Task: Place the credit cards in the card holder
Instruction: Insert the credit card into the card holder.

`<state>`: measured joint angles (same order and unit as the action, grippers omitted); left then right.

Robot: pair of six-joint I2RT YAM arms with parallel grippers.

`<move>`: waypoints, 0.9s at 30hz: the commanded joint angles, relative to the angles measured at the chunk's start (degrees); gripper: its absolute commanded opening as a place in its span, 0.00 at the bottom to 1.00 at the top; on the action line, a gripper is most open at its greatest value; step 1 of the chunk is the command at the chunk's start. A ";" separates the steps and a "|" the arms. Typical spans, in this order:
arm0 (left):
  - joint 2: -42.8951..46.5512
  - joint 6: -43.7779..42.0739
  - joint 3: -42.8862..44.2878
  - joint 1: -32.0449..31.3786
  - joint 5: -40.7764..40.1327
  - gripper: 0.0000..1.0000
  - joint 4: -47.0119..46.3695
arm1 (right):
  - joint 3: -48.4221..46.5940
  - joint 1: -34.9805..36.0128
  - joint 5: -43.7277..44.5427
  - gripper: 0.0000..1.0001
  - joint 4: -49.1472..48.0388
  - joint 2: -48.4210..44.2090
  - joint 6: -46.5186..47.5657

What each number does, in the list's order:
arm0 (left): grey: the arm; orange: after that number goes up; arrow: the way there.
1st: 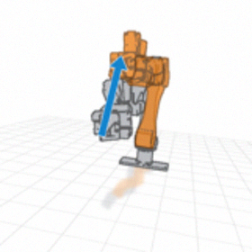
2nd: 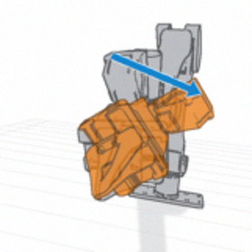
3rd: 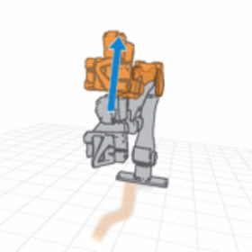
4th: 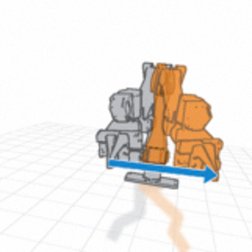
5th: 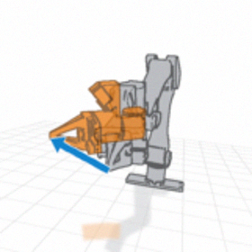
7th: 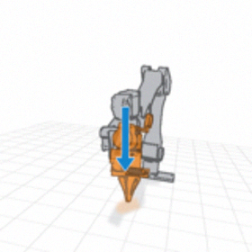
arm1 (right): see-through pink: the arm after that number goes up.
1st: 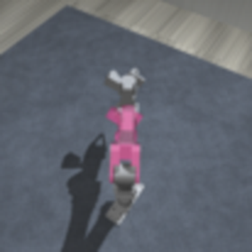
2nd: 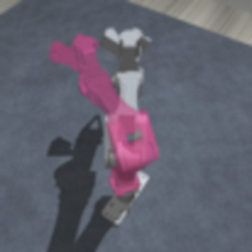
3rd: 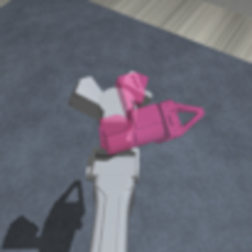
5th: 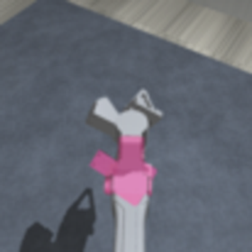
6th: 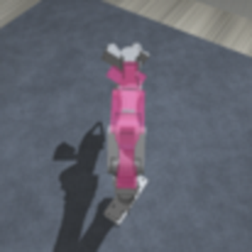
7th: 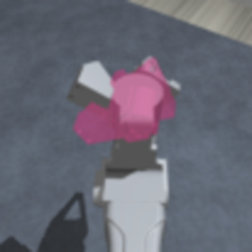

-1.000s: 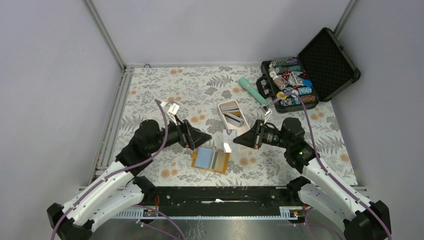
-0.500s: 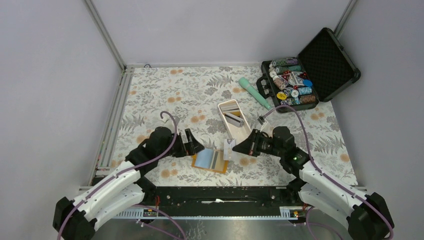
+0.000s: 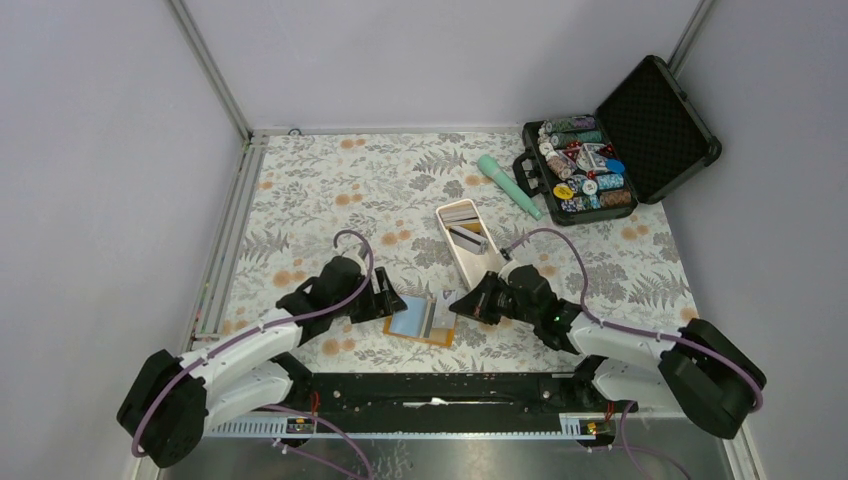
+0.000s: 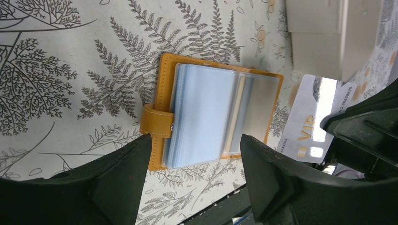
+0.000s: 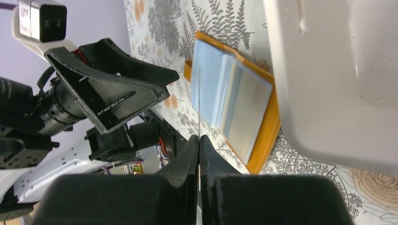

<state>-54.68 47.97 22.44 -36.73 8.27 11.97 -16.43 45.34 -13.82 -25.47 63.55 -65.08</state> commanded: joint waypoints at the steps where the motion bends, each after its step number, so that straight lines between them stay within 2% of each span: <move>1: -1.87 1.05 -1.01 0.26 -1.97 0.70 -5.99 | -0.91 1.53 5.26 0.00 -8.78 4.71 -3.35; 10: -5.41 -0.62 -2.51 0.19 -2.58 0.63 -7.54 | -1.21 3.01 7.12 0.00 -12.02 9.70 -3.78; 27: -6.41 -2.03 -0.86 0.17 -4.04 0.62 -5.06 | -0.17 4.08 8.11 0.00 -17.64 16.10 -6.17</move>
<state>-61.12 47.00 20.45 -36.75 5.67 6.57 -16.47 48.77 -7.92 -39.33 79.02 -69.95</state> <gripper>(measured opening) 0.614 0.019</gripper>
